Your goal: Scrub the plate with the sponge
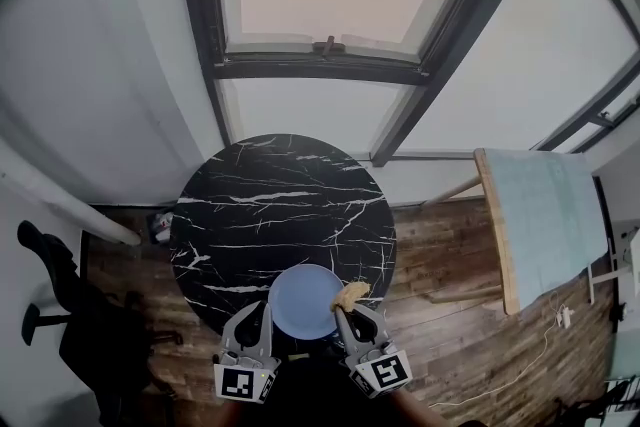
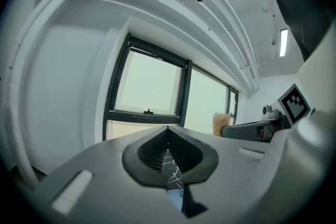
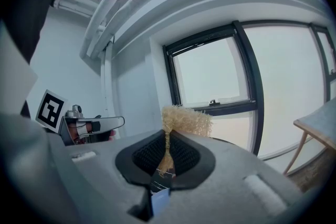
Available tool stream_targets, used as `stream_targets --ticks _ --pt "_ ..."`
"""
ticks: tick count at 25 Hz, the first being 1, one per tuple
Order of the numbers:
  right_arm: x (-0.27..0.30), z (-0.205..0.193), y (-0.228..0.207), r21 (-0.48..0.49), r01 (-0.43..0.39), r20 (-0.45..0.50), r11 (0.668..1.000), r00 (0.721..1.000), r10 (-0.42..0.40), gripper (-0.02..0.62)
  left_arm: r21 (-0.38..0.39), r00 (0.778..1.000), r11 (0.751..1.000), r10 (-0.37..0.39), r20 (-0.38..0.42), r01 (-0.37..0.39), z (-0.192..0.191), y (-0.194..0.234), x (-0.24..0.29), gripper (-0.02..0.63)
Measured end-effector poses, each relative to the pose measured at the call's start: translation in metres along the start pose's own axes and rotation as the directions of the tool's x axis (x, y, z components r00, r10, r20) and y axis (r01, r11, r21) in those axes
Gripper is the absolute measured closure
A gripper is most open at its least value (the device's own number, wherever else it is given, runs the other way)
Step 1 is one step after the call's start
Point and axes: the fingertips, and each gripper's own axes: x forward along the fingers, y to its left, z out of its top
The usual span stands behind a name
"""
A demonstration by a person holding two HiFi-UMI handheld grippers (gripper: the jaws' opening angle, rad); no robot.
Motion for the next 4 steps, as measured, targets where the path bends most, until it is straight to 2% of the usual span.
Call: stream_targets --ticks 4 --pt "0.0007 0.0005 -0.0006 -0.016 -0.003 -0.002 1.0 1.0 0.003 0.571 0.005 1.0 1.0 -0.007 -0.006 0.007 -0.0016 -0.0038 0.0022 0.607"
